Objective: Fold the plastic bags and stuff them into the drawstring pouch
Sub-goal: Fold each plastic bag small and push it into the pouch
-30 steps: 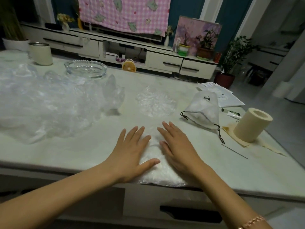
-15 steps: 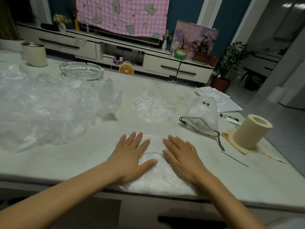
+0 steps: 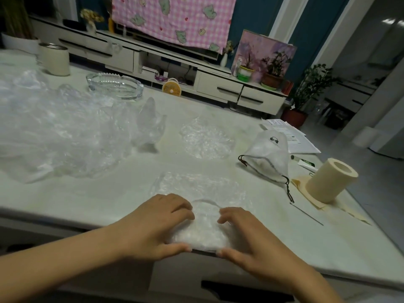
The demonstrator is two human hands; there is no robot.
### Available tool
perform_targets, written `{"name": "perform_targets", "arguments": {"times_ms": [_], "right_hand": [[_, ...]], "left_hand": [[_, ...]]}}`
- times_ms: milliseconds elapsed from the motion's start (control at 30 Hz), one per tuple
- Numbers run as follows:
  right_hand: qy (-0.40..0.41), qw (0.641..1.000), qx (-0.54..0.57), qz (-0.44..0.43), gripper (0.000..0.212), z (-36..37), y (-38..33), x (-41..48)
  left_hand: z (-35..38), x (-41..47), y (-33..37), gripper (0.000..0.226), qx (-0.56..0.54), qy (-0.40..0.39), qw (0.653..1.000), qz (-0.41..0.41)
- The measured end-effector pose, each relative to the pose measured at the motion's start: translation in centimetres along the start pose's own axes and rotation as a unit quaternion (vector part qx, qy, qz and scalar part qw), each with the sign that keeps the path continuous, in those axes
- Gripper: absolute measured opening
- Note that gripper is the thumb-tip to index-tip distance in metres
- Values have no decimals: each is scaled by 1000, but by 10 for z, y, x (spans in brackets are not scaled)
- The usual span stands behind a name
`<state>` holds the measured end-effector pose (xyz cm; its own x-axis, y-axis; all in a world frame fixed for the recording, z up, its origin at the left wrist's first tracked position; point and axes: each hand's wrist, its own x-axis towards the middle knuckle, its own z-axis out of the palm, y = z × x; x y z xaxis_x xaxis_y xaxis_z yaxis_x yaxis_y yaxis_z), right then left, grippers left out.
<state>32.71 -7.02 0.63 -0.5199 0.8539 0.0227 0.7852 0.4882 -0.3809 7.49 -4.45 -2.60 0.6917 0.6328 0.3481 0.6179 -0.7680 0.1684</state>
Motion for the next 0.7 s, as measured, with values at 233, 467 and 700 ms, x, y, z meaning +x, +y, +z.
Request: {"name": "perform_targets", "arguments": {"times_ms": [233, 467, 700], "right_hand": [[129, 981, 126, 65, 16, -5, 8, 16], [77, 967, 216, 107, 11, -27, 30, 30], [212, 921, 203, 258, 44, -15, 33, 69]], "left_hand": [[-2, -2, -7, 59, -45, 60, 997, -8], [-8, 19, -25, 35, -254, 140, 922, -256], [-8, 47, -24, 55, -230, 153, 873, -403]]}}
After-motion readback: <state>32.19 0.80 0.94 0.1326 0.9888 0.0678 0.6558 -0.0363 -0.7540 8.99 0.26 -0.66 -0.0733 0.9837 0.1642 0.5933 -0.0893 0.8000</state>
